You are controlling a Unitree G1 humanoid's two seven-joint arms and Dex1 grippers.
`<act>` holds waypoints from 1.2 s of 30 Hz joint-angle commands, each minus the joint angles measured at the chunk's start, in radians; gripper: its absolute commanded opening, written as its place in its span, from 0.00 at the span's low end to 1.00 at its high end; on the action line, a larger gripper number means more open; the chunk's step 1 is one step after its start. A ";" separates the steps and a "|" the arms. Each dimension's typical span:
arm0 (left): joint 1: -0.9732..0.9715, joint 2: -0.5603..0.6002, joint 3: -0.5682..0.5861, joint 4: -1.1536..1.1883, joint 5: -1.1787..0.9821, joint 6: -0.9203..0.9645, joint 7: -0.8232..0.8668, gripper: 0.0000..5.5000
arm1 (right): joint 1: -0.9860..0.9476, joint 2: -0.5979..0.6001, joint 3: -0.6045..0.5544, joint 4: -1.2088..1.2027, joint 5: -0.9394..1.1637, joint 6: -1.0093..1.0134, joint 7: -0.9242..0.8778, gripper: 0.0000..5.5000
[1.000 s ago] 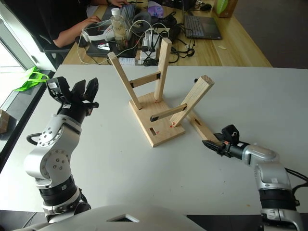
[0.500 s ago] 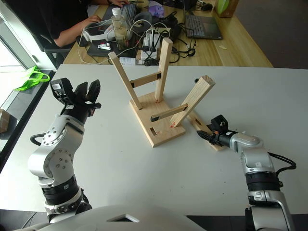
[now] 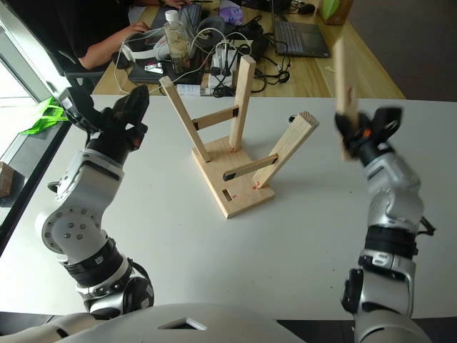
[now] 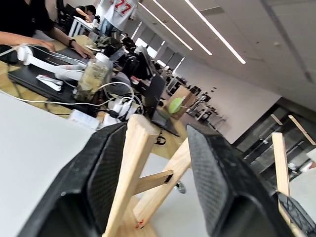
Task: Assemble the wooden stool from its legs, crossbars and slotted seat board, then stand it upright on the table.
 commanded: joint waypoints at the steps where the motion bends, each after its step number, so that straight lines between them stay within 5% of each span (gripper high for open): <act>1: -0.168 0.016 0.046 0.020 -0.370 0.006 0.103 0.40 | -0.131 0.027 0.003 -0.262 0.141 0.038 -0.015 0.37; 9: -0.370 0.230 -0.120 0.066 -0.915 -0.115 0.267 0.40 | -0.102 0.056 0.279 -0.748 0.132 0.104 -0.008 0.37; 24: -0.304 0.434 -0.277 0.061 -0.941 -0.284 0.319 0.40 | 0.116 -0.015 0.422 -0.822 -0.052 -0.090 0.213 0.37; 31: -0.268 0.461 -0.299 0.029 -0.918 -0.329 0.272 0.23 | 0.112 -0.039 0.418 -0.753 -0.127 -0.196 0.249 0.37; 36: -0.243 0.476 -0.309 0.026 -0.881 -0.348 0.257 0.22 | 0.114 -0.039 0.423 -0.735 -0.150 -0.226 0.251 0.37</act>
